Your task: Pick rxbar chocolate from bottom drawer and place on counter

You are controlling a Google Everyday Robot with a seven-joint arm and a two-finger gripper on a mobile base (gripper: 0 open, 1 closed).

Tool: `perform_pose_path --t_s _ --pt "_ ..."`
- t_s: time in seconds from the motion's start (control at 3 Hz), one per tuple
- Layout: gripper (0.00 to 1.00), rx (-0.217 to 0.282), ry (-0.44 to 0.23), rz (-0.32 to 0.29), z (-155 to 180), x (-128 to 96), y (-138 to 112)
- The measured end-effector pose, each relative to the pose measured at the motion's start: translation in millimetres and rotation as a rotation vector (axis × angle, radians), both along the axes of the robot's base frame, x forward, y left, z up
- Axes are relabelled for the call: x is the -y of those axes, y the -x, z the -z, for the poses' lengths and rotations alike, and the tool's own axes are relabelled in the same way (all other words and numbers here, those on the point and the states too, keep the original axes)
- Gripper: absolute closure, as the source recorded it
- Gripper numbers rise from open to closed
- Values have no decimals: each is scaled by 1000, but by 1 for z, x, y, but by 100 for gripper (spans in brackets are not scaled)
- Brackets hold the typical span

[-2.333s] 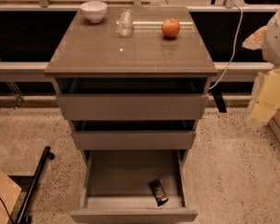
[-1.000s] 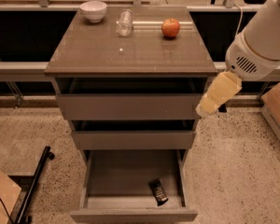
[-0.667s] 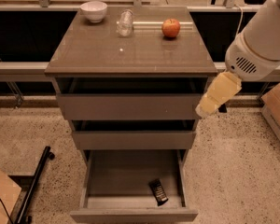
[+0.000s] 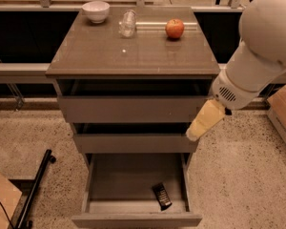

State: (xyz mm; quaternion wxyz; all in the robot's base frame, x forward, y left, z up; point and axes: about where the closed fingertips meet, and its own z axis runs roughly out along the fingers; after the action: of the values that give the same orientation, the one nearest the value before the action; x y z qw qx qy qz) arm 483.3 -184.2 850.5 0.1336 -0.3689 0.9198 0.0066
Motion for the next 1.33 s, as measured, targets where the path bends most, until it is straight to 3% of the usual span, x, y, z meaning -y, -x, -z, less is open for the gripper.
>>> perform_pose_path --t_s 0.33,0.67,1.0,1.33 --pt "0 -81 -38 24 62 -11 1" --pt "0 -207 -61 77 135 -17 -1" --pt "0 -238 -67 84 151 -17 -1" --pt "0 -287 -75 139 172 -21 11"
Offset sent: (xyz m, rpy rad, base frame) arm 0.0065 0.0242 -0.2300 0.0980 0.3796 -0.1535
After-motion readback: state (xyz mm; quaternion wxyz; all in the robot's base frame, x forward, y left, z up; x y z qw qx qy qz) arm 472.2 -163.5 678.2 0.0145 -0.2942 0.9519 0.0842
